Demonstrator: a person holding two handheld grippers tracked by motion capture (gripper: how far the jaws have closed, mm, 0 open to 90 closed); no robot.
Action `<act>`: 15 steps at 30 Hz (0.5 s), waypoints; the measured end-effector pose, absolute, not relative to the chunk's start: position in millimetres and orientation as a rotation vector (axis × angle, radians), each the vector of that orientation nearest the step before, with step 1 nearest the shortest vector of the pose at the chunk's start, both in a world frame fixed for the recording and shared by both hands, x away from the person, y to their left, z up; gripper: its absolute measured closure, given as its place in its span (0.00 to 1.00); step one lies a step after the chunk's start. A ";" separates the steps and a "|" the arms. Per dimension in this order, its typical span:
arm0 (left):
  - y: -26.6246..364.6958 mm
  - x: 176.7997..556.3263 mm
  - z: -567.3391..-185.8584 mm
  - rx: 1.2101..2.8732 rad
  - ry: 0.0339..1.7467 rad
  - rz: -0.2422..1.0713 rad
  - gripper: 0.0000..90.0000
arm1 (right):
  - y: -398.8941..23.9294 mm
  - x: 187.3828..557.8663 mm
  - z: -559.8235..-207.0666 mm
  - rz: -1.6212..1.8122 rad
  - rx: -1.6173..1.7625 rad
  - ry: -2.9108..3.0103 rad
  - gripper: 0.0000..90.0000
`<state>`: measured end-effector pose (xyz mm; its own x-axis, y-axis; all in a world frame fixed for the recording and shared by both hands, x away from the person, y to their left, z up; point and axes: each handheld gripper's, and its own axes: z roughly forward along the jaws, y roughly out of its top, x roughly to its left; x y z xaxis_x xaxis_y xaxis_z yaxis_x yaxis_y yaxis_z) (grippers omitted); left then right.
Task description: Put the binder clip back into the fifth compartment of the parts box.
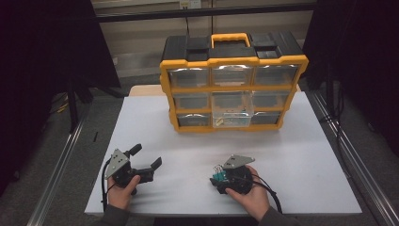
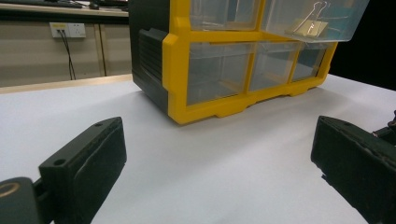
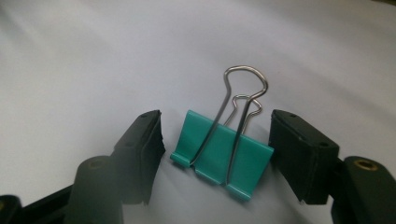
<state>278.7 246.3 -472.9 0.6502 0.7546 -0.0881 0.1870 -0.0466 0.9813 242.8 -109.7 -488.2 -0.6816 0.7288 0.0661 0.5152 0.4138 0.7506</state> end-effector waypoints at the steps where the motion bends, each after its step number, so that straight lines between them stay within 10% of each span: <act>1: 246.3 278.7 -472.9 1.585 0.799 0.550 0.04 | -107.9 242.1 -488.3 1.122 1.083 2.398 0.39; 15: 246.1 278.0 -472.8 1.578 0.808 0.546 0.04 | -110.3 243.5 -488.2 1.114 1.062 2.393 0.48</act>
